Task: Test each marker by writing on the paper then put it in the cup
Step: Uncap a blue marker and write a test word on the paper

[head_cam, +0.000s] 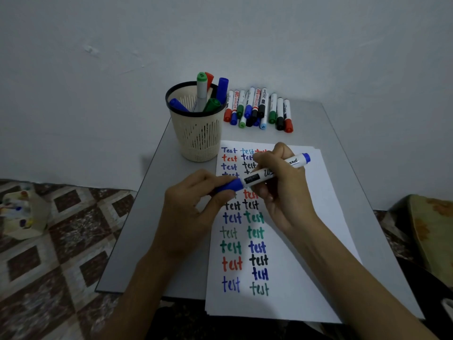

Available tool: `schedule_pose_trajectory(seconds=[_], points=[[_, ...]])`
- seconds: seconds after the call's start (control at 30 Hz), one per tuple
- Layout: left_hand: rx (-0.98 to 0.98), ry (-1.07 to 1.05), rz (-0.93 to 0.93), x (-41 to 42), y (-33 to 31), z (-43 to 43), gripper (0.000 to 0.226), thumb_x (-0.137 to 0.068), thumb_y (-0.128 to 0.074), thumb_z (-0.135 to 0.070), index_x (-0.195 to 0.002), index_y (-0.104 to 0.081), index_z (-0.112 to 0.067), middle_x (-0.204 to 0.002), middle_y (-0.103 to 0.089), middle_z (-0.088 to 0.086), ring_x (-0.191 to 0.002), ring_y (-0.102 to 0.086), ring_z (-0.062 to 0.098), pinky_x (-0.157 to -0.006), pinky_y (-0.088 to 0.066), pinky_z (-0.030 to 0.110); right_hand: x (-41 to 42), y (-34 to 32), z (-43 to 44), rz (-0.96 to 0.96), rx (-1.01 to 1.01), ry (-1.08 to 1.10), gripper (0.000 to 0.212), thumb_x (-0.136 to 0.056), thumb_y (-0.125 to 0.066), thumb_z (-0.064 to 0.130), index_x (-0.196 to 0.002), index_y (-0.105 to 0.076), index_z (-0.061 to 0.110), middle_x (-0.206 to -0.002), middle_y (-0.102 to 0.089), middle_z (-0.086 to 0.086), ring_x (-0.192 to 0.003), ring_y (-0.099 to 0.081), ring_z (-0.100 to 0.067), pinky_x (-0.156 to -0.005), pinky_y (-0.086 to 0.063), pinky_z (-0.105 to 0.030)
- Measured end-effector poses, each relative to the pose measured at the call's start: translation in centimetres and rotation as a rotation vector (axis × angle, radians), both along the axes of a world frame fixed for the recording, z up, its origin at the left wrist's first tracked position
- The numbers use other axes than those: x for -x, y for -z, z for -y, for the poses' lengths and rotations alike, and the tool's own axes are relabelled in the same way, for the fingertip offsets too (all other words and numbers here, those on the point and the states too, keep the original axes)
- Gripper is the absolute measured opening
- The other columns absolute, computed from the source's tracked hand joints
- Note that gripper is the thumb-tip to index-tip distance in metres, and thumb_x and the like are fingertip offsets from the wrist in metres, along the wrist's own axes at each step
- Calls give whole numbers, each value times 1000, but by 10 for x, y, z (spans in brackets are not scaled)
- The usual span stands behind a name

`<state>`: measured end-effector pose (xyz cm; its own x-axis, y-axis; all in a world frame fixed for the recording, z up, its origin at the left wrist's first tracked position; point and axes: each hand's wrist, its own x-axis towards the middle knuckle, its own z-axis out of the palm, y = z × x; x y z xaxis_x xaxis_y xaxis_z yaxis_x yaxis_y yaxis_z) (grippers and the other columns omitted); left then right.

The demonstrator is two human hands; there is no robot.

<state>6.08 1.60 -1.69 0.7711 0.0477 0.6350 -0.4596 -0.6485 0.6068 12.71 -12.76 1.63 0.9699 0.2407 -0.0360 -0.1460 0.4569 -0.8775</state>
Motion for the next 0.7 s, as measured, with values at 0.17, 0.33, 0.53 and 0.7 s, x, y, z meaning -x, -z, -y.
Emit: schedule_pose_trajectory(seconds=[0.17, 0.33, 0.53, 0.7], points=[[-89, -29, 87, 0, -1, 1, 28, -86, -63, -16, -108, -68, 1, -85, -65, 7, -77, -58, 8, -70, -46, 12, 3, -2, -5, -76, 22, 44, 40, -83, -54, -5, -60, -30, 17, -48, -39, -2, -32, -30, -11, -34, -22, -17], [-165, -81, 126, 1, 1, -1, 27, -85, -65, -10, -110, -67, 0, -87, -65, 9, -77, -58, 11, -71, -47, 12, 8, -1, -10, -112, -3, 65, 40, -83, -53, -4, -60, -28, 17, -49, -34, -1, -34, -28, -10, -40, -19, -22], [-82, -101, 127, 2, -3, 1, 25, -88, -60, -14, -109, -67, -3, -92, -64, 6, -83, -57, 8, -75, -45, 13, 2, -5, 4, -118, 60, -144, 35, -83, -65, 14, -64, -36, 17, -53, -45, -1, -37, -39, -9, -36, -31, -17], [14, -132, 103, 2, -7, -3, 21, -92, -50, -16, -106, -64, -9, -98, -59, -3, -91, -55, 0, -81, -40, 9, -18, -21, 49, -85, 32, -626, 65, -64, -76, 58, -99, -67, 3, -97, -69, -19, -83, -69, -32, -68, -59, -37]])
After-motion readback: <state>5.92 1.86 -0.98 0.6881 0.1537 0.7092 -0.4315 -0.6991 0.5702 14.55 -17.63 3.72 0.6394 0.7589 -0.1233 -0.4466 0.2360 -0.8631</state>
